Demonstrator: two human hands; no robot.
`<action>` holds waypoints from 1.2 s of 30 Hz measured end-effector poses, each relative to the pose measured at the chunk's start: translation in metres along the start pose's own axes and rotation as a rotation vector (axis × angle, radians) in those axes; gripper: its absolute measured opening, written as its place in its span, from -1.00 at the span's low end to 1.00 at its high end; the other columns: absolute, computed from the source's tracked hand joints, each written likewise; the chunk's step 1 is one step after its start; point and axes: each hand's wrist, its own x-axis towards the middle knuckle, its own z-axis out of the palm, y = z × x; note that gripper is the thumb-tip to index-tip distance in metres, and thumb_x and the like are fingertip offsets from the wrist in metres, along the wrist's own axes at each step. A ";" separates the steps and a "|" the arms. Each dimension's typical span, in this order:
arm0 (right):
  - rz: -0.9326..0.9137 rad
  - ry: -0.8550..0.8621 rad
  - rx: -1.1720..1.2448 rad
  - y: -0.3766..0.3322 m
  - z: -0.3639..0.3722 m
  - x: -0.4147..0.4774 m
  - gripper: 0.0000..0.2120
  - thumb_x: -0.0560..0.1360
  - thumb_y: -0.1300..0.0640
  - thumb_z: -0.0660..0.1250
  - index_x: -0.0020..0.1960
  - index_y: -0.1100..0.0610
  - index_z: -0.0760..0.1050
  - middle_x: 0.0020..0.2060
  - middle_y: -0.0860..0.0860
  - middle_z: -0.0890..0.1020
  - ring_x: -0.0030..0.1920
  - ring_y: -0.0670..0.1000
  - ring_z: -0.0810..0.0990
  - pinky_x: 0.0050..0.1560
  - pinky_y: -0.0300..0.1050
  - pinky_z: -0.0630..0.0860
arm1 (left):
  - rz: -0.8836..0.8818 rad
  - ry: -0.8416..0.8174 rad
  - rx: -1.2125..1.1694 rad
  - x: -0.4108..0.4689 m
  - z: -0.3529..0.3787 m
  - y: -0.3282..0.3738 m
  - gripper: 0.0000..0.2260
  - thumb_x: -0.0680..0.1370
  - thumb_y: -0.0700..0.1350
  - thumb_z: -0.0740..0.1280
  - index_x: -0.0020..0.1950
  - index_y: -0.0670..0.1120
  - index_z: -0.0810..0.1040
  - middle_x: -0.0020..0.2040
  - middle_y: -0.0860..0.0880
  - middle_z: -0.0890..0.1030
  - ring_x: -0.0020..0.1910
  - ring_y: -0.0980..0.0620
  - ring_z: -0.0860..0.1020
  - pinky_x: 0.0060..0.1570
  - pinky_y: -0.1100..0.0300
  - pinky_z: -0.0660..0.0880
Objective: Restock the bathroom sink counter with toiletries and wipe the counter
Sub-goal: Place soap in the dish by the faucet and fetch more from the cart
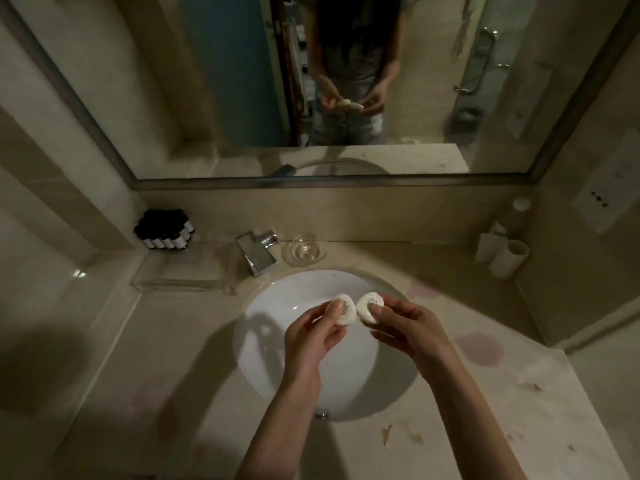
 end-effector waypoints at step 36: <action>-0.031 0.113 -0.629 0.019 0.088 0.350 -0.85 0.41 0.18 0.48 -0.03 0.06 0.63 -0.11 0.04 0.70 -0.17 -0.04 0.67 -0.06 -0.05 0.64 | -0.179 0.373 -0.202 0.310 -0.028 -0.007 -0.39 0.47 0.06 0.41 0.37 -0.28 0.39 0.34 -0.23 0.47 0.34 -0.17 0.44 0.31 -0.03 0.41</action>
